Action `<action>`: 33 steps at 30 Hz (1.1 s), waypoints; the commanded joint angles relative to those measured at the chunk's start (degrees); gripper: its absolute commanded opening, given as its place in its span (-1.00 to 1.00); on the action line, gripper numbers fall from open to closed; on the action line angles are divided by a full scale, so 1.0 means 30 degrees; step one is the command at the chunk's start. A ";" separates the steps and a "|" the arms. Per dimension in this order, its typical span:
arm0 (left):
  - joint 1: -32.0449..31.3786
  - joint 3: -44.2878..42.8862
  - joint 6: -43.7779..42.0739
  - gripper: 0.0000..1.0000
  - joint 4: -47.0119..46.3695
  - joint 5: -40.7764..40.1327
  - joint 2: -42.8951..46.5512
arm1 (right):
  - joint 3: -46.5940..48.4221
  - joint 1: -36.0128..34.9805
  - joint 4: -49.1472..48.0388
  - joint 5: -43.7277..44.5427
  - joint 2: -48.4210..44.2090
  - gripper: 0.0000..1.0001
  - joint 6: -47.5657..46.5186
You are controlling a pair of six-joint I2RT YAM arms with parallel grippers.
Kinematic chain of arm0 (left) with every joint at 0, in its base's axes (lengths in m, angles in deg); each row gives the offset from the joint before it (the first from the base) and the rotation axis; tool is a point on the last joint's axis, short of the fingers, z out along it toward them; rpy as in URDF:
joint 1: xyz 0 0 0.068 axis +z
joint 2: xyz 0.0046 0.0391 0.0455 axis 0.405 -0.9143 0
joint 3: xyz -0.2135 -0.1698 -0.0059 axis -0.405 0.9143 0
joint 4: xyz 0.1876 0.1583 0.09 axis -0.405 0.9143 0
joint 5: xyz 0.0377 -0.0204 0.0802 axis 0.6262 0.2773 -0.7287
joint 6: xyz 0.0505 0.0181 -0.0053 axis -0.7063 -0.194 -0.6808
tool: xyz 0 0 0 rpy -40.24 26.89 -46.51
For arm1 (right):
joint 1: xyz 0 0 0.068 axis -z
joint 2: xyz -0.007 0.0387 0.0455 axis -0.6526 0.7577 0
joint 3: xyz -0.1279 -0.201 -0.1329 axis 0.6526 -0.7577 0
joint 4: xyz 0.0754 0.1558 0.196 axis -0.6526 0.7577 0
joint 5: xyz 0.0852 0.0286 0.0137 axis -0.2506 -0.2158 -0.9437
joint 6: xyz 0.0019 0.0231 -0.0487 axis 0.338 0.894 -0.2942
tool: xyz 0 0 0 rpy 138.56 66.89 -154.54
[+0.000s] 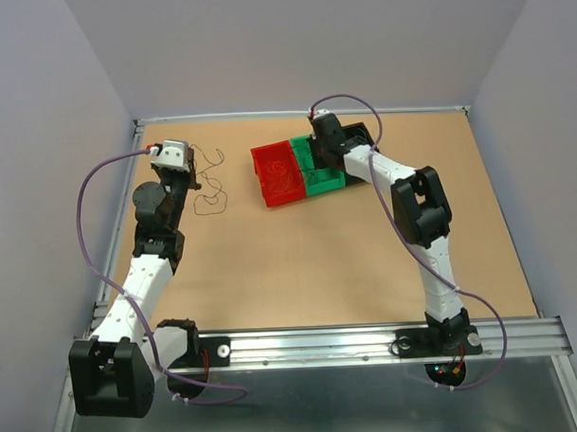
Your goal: Untangle the cables
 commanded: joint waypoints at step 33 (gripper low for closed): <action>-0.0394 -0.0105 -0.0546 -1.00 -0.0568 0.0868 0.0524 | -0.0311 0.0058 -0.0828 -0.4575 -0.3235 0.02 -0.0097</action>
